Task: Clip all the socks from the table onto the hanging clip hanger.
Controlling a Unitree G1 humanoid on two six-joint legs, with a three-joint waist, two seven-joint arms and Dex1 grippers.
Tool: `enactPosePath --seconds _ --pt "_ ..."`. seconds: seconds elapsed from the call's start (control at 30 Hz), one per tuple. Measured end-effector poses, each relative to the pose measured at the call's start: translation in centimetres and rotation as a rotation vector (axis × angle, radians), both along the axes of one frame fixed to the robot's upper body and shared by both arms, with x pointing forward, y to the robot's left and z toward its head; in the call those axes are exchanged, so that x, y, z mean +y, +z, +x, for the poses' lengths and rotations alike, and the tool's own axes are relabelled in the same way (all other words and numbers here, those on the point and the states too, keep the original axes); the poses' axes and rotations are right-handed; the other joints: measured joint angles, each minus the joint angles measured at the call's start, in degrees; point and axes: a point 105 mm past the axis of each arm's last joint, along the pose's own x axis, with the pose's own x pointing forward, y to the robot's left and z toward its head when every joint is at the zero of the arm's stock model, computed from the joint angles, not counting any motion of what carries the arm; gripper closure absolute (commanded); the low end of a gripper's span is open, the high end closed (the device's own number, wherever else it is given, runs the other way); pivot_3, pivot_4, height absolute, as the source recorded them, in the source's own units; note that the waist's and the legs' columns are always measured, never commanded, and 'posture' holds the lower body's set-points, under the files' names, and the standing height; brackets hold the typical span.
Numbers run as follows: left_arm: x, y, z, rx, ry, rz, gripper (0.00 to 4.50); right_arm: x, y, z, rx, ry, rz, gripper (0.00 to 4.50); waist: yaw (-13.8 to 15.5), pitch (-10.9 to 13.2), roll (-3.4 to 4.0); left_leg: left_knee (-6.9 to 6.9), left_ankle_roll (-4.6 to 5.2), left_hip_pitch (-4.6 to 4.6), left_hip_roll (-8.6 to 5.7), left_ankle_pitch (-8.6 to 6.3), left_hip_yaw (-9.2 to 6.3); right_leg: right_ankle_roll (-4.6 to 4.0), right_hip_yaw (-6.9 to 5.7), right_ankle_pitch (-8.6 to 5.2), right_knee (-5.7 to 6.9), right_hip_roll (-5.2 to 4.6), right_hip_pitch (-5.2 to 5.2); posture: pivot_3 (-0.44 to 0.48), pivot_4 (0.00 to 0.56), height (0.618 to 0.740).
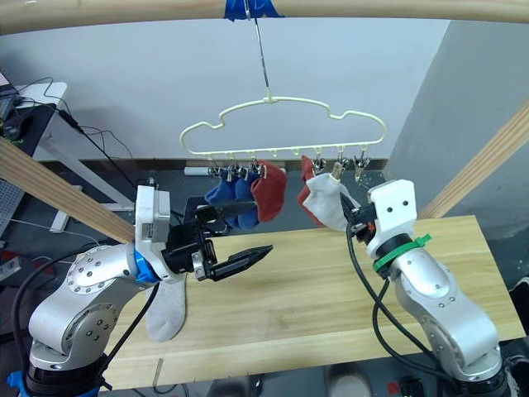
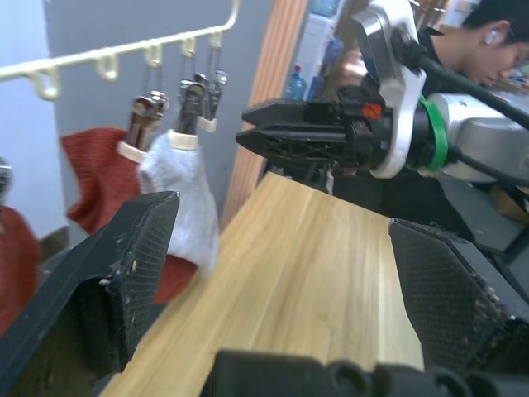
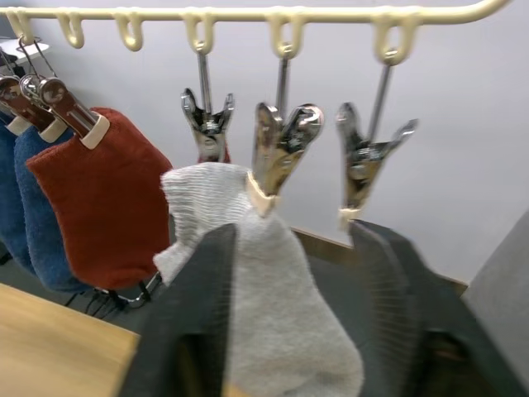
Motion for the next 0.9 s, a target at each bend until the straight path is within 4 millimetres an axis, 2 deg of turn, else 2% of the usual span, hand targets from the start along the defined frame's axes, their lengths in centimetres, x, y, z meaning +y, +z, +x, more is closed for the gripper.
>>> enactPosePath --seconds 0.37,0.9 --pt "-0.4 0.0 0.1 -0.001 0.027 -0.01 0.0 -0.5 0.7 1.4 -0.076 -0.14 0.004 2.42 0.0 0.0 0.01 -0.02 0.01 0.01 0.0 -0.01 0.0 -0.01 0.0 0.0 0.02 0.0 -0.01 -0.148 0.316 0.74" --pt "-0.4 0.1 0.2 -0.004 0.043 -0.017 0.0 0.7 1.5 2.5 -0.111 -0.142 0.054 2.42 0.0 0.0 0.01 -0.02 0.01 0.01 0.0 -0.01 0.0 -0.01 0.0 0.0 0.02 0.0 -0.01 -0.139 0.305 0.74"
